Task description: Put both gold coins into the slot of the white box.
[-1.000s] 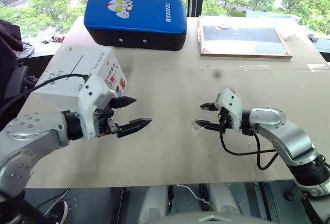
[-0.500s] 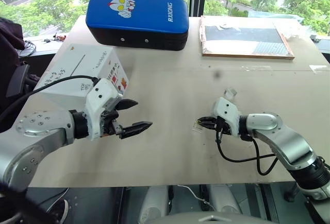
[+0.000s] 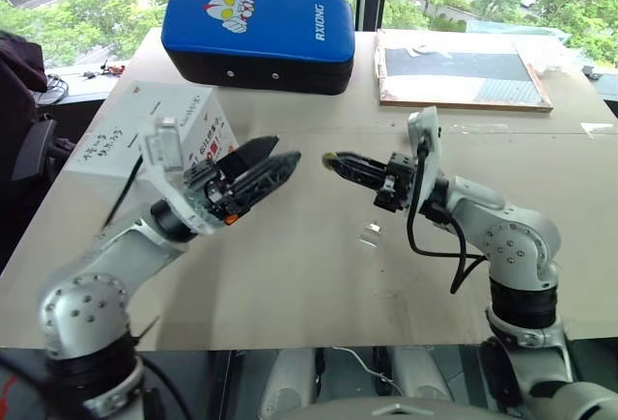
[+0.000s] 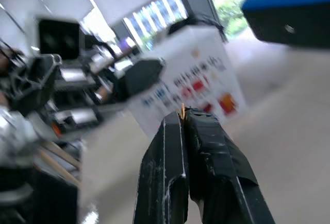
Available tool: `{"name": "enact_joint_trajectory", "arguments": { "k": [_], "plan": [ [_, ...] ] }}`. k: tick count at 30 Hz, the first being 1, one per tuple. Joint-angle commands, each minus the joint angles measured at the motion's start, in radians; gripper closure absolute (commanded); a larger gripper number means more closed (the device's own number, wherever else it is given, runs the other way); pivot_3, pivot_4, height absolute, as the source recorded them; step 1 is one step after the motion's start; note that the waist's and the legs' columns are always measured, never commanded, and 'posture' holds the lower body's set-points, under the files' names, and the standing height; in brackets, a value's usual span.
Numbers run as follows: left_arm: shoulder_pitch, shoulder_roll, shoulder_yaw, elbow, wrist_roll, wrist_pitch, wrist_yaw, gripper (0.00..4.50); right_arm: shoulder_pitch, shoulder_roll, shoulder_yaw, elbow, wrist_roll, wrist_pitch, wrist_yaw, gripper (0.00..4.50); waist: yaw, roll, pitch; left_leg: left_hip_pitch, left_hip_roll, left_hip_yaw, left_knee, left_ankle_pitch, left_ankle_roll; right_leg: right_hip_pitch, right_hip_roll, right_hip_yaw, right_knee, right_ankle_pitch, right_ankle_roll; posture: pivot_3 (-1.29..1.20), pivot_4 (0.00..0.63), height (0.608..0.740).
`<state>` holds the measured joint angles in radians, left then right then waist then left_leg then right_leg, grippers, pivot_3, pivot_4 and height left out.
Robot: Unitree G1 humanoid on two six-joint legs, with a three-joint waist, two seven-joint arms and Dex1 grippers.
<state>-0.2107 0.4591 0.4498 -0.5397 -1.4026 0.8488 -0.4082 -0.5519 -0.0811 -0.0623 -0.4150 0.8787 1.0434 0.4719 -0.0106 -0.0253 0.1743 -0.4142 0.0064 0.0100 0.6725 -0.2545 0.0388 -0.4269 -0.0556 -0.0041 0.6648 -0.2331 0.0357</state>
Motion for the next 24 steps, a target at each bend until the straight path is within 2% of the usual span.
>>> {"name": "enact_joint_trajectory", "arguments": {
  "k": [1,4,7,10,21,24],
  "plan": [
    [-0.013,-0.075,-0.024,-0.030,-0.100,-0.090,0.079,0.00,-0.037,0.053,-0.052,-0.026,0.146,0.025,-0.084,4.43,0.000,0.000,0.000,0.000,0.000,0.000,0.000,0.000,0.000,0.000,0.000,0.000,0.000,0.000,0.000,0.00,0.150,0.740],
    [-0.014,-0.117,-0.064,-0.037,-0.130,-0.129,0.115,0.00,-0.060,0.092,-0.069,-0.014,0.238,0.030,-0.152,4.43,-0.001,0.000,0.000,0.001,-0.001,0.000,0.000,0.000,0.000,0.001,0.002,0.000,0.000,0.000,0.000,0.00,0.150,0.740],
    [-0.017,-0.148,-0.095,-0.038,-0.159,-0.165,0.140,0.76,-0.080,0.116,-0.084,0.007,0.329,0.021,-0.217,4.50,-0.002,0.000,0.000,0.001,-0.001,0.000,0.000,0.000,0.000,0.001,0.003,-0.001,0.000,0.000,0.000,0.00,0.150,0.740],
    [-0.012,-0.155,-0.138,-0.044,-0.145,-0.173,0.150,2.18,-0.091,0.114,-0.086,0.026,0.385,0.011,-0.253,4.50,-0.002,0.000,0.000,0.002,-0.001,-0.001,0.000,0.000,0.000,0.002,0.004,-0.002,0.000,0.000,0.000,0.00,0.150,0.740],
    [-0.002,-0.125,-0.179,-0.030,-0.144,-0.206,0.129,2.18,-0.097,0.087,-0.035,0.045,0.435,-0.028,-0.301,4.50,-0.003,0.000,0.000,0.002,-0.001,-0.001,0.000,0.000,0.000,0.003,0.006,-0.004,0.000,0.000,0.000,0.00,0.150,0.740],
    [0.003,-0.120,-0.178,-0.023,-0.144,-0.215,0.123,2.97,-0.101,0.083,-0.029,0.049,0.444,-0.040,-0.313,4.50,-0.003,0.000,0.000,0.002,-0.001,-0.001,0.000,0.000,0.000,0.003,0.006,-0.004,-0.001,0.000,0.000,0.00,0.150,0.740]
  ]
}}
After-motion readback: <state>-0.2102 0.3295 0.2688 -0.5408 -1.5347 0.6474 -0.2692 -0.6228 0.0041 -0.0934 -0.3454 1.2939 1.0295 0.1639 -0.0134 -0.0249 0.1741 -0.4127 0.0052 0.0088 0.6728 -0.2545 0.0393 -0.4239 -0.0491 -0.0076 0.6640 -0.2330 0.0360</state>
